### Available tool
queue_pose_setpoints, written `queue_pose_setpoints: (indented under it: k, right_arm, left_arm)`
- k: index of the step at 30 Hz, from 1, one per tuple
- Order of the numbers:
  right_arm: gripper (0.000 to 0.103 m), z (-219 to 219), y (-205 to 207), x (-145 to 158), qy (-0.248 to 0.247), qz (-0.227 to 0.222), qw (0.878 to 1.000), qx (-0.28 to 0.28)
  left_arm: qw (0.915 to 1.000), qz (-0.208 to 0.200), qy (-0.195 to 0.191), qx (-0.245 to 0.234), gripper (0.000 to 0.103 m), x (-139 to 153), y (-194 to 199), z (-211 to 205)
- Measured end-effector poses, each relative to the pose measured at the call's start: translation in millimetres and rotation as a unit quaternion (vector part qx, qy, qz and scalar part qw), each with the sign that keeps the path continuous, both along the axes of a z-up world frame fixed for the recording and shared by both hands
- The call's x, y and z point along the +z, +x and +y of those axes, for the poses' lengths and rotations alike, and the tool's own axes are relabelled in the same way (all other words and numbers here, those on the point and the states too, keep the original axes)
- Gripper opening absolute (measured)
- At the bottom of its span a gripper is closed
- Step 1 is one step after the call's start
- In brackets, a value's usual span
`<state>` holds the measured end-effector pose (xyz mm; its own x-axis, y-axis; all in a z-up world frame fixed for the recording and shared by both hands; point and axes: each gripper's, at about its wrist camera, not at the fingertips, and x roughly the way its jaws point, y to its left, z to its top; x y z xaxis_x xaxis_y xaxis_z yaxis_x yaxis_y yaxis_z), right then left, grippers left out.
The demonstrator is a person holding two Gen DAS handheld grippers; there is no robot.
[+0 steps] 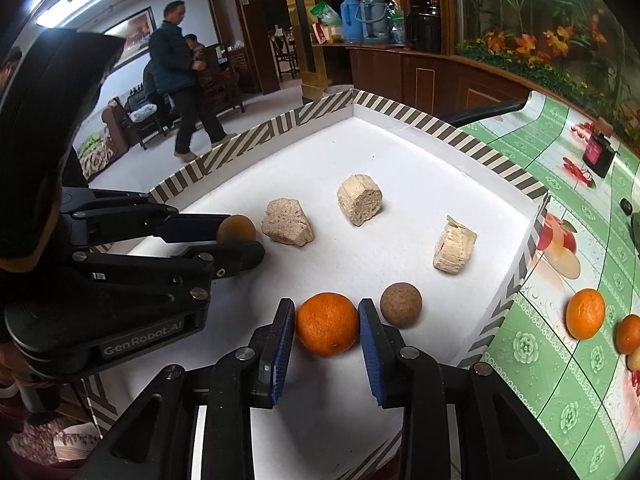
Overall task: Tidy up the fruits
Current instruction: 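Open both tools to release the kiwi and orange into the tray, then move both open tools back to the fruit on the tablecloth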
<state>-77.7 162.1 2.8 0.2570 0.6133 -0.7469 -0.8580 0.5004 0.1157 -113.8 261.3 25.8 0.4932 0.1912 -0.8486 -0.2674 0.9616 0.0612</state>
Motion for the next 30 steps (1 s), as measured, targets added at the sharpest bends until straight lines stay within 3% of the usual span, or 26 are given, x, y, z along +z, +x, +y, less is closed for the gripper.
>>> queue_pose_setpoints:
  k: [13, 28, 30]
  right_arm:
    - [0.033, -50.8, 3.2, 31.6, 0.062, -0.003, 0.997, -0.035]
    - [0.033, -152.1, 42.5, 28.6, 0.065, -0.002, 0.987, -0.148]
    - [0.033, -171.9, 49.9, 25.2, 0.062, 0.001, 0.983, -0.17]
  left_arm:
    - [0.9994, -0.034, 0.007, -0.002, 0.044, 20.9, -4.4, -16.8]
    - [0.9966, -0.044, -0.031, -0.061, 0.044, 30.1, 20.3, -78.3]
    - [0.9948, -0.041, -0.056, -0.074, 0.044, 28.9, 27.0, -87.3]
